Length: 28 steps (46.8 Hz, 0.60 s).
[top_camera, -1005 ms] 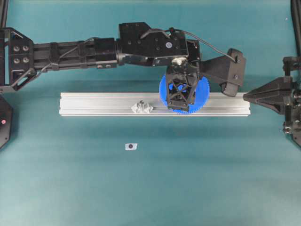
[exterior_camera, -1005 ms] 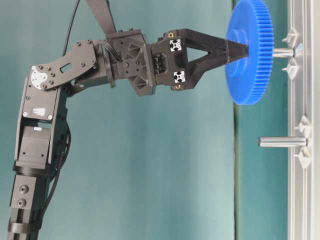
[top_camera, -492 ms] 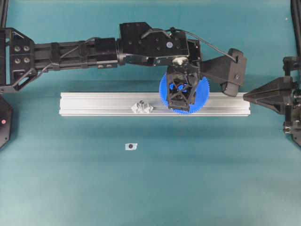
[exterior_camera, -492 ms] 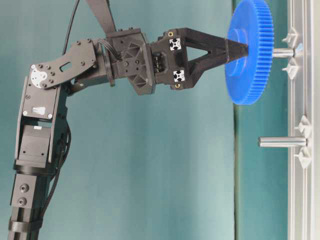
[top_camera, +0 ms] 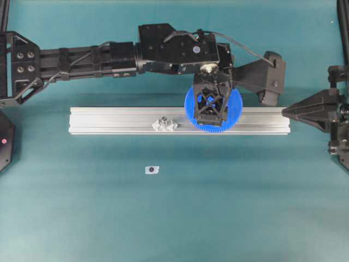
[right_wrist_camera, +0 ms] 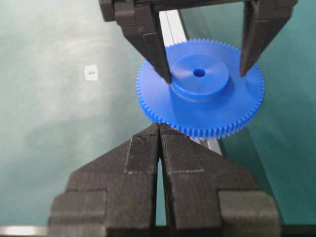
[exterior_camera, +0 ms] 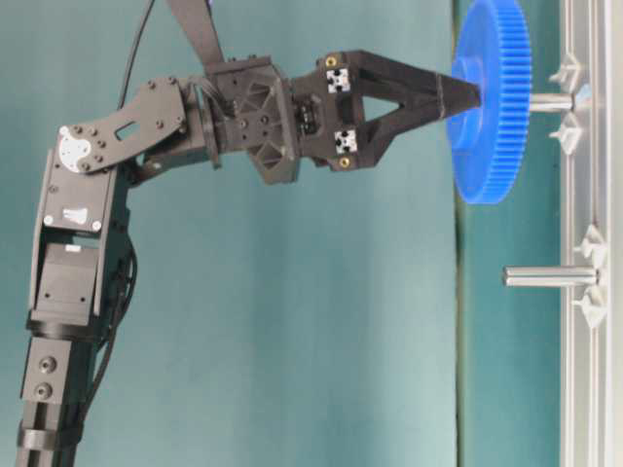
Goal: Find the location of the shaft and insert the large gear.
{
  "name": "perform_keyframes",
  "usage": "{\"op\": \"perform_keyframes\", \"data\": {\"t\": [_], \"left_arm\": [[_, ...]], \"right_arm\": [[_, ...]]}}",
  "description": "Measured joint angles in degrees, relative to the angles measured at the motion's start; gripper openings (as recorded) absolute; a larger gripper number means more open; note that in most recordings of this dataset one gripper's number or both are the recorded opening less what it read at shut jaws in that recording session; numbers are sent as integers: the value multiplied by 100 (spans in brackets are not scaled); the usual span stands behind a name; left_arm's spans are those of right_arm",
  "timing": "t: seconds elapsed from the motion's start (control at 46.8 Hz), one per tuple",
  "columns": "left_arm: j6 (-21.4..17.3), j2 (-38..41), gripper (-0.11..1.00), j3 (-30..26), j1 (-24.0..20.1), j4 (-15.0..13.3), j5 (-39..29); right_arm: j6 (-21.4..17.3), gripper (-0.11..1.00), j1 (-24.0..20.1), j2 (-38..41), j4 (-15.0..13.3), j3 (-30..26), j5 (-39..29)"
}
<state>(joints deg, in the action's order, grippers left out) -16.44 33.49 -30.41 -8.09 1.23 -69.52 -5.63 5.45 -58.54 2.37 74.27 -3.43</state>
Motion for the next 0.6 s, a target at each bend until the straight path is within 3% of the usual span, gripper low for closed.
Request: {"op": "perform_keyframes", "data": {"t": [0.599], "left_arm": [[123, 0, 93, -281, 62, 9, -378]], "right_arm": [[0, 1, 9, 0, 0, 0, -44]]}}
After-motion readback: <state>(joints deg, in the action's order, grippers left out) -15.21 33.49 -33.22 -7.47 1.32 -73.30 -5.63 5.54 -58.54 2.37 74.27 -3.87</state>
